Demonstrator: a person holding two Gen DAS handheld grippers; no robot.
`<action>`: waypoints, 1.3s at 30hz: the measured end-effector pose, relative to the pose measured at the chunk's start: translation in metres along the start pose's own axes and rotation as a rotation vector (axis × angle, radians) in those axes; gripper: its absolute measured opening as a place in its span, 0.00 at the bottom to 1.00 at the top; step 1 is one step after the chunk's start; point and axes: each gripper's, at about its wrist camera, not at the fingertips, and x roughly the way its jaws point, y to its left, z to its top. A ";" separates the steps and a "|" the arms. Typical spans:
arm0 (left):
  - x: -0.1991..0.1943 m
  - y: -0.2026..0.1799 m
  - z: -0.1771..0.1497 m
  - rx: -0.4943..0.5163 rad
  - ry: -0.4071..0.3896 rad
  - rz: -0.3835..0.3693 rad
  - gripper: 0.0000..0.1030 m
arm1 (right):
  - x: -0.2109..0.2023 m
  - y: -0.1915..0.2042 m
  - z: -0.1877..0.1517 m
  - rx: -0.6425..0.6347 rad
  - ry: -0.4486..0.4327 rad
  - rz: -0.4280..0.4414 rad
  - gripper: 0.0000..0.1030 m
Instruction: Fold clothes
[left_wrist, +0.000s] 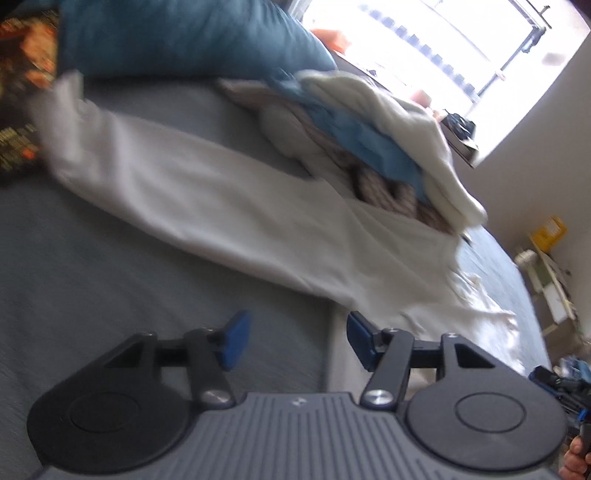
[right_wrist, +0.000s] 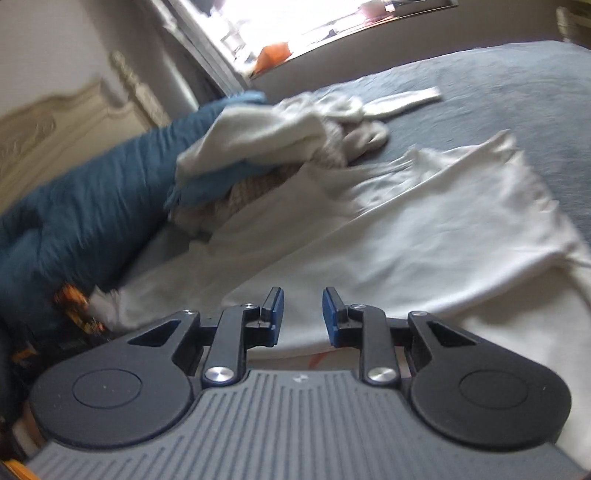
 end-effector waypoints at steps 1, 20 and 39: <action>-0.001 0.006 0.003 -0.009 -0.028 0.027 0.61 | 0.013 0.011 -0.003 -0.043 0.007 -0.012 0.22; 0.046 0.078 0.072 -0.235 -0.259 0.435 0.51 | 0.094 0.019 -0.031 -0.105 0.106 -0.039 0.21; 0.036 0.051 0.063 -0.229 -0.373 0.490 0.02 | 0.083 0.010 -0.026 -0.020 0.082 -0.013 0.23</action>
